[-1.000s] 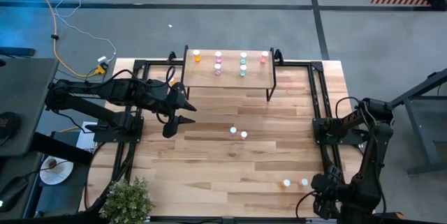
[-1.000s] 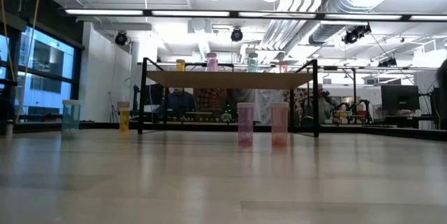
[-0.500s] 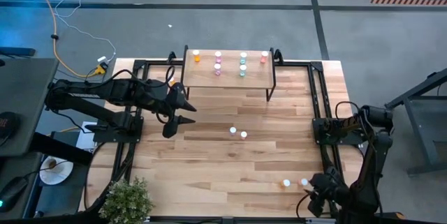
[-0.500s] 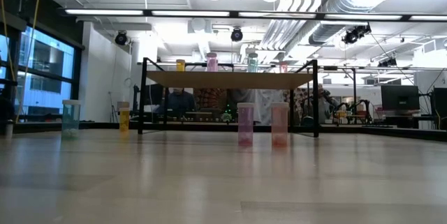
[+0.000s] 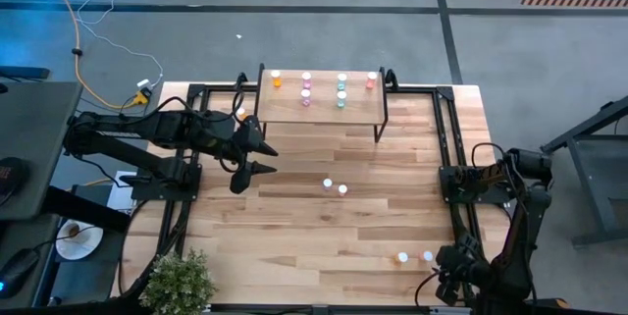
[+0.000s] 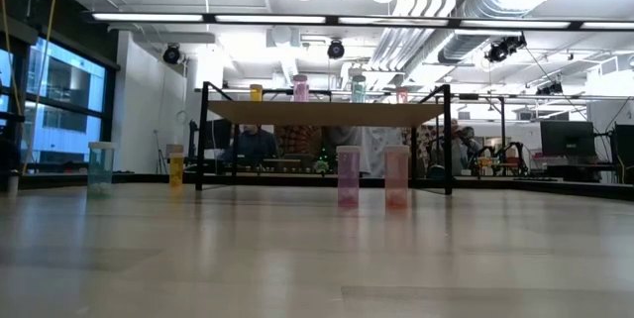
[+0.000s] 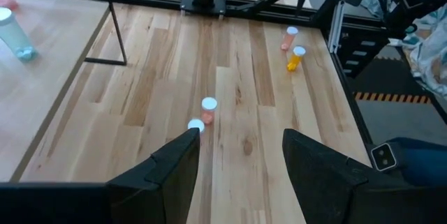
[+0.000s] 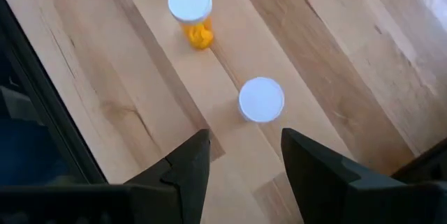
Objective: Pick and place medicine bottles onto shelf by color
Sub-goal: Put the bottom red pill bottle on the shelf aligned with the other red pill bottle
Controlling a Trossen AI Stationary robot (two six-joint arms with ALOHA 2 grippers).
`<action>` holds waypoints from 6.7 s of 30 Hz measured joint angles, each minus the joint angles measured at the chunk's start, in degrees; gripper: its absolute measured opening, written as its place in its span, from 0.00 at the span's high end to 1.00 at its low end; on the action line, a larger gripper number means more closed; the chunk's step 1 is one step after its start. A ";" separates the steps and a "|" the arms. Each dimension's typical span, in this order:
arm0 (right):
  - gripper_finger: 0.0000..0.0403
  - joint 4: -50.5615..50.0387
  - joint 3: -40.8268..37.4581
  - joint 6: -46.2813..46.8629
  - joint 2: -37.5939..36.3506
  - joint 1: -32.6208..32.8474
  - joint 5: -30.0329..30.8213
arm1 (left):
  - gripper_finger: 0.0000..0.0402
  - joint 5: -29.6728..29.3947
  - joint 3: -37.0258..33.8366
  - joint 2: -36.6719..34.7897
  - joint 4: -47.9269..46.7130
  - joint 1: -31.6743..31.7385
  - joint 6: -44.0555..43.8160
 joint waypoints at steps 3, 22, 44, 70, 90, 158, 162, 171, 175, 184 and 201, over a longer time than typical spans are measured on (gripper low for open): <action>0.58 0.36 0.00 -0.05 0.08 -1.74 -3.04 | 0.51 0.00 0.00 0.00 0.00 0.00 0.01; 0.58 0.34 0.02 0.06 0.07 -3.70 -1.63 | 0.51 -0.10 0.00 0.00 -0.06 -0.01 0.71; 0.58 1.73 -1.85 4.00 0.06 -6.43 -1.78 | 0.51 -0.20 0.00 0.00 -0.04 -0.02 4.50; 0.58 8.41 -9.33 7.65 0.17 -6.74 -1.66 | 0.51 -0.18 0.00 0.00 -0.02 -0.01 3.04; 0.76 8.51 -9.33 9.41 0.17 -6.82 0.86 | 0.51 -0.19 0.00 0.00 -0.04 -0.02 3.02; 0.77 5.63 -4.68 -71.05 -34.93 -68.41 9.33 | 0.51 -1.77 0.00 -8.68 -6.73 3.93 11.75; 0.77 8.62 -4.68 -77.58 -34.93 -74.71 6.62 | 0.51 -4.67 0.00 -8.68 -6.73 3.93 13.85; 0.77 15.74 -4.68 -90.74 -34.88 -89.14 -1.63 | 0.51 -6.62 0.00 -8.68 -7.54 3.93 13.85; 0.77 20.76 -4.68 -94.55 -34.88 -94.66 -7.93 | 0.51 -6.34 0.00 -8.68 -7.56 3.93 13.55; 0.77 28.95 -4.68 -102.16 -34.85 -104.92 -15.68 | 0.51 -6.18 0.00 -8.68 -7.56 3.93 10.49; 0.77 13.86 12.28 -106.58 -19.06 -112.00 -19.77 | 0.51 -6.25 0.00 -8.68 -7.56 3.93 10.49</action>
